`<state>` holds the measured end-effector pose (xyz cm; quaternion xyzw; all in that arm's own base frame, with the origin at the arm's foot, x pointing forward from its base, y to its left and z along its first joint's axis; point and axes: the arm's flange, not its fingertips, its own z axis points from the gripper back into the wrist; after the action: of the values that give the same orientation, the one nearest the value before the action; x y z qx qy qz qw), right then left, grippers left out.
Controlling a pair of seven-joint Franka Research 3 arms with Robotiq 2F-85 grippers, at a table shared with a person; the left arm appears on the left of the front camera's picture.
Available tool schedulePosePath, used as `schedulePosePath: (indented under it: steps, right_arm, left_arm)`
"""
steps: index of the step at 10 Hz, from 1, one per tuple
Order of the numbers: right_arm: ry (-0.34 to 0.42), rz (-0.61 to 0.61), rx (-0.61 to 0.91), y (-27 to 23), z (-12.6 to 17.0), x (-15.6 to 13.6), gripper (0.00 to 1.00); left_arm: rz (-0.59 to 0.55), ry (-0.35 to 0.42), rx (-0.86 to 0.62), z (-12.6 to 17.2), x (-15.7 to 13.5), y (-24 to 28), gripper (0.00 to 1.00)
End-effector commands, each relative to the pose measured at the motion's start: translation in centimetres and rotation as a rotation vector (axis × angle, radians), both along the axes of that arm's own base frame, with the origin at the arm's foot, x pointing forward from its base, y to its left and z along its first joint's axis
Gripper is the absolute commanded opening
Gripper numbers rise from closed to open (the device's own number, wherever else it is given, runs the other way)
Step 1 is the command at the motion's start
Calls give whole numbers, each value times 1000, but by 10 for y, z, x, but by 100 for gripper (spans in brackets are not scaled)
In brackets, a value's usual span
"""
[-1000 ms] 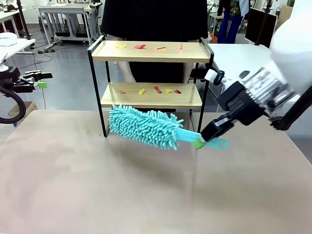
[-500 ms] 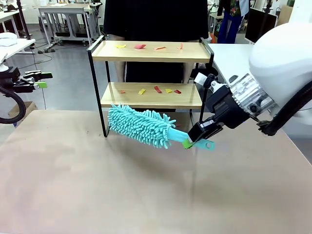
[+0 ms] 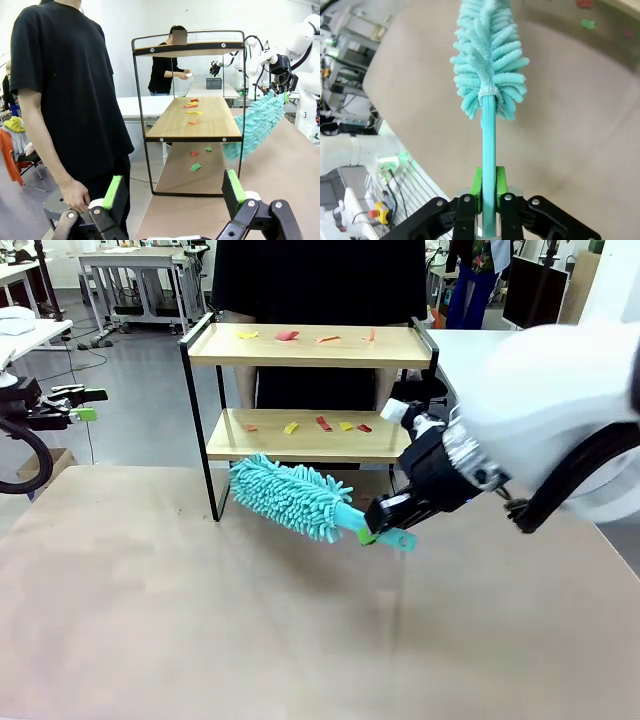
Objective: Clean the shelf.
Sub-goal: Clean the specific section of the Shelf indicated by the human with the Duster.
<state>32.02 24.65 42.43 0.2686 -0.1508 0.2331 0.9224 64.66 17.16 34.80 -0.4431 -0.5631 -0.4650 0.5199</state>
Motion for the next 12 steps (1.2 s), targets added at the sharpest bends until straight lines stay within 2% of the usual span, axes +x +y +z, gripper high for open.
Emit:
schedulePosePath:
  steps: [1, 2, 4, 5, 7, 12]
  right_arm:
    - [13, -62, 11, 30, -19, 3, 13]
    - [14, -75, 10, 38, -28, 3, 13]
    - [-51, -129, 62, 58, -39, 1, 13]
    - [-84, -204, 131, 81, -56, 6, 13]
    - [-92, -215, 136, 84, -58, 7, 13]
    - [-107, -345, 182, 127, -70, 31, 13]
  left_arm:
    - [-2, -14, 5, 2, -2, 0, 100]
    - [-2, -14, 5, 2, -2, 0, 100]
    - [-2, -14, 5, 2, -2, 0, 100]
    - [-2, -14, 5, 2, -2, 0, 100]
    - [-2, -14, 5, 2, -2, 0, 100]
    - [-2, -14, 5, 2, -2, 0, 100]
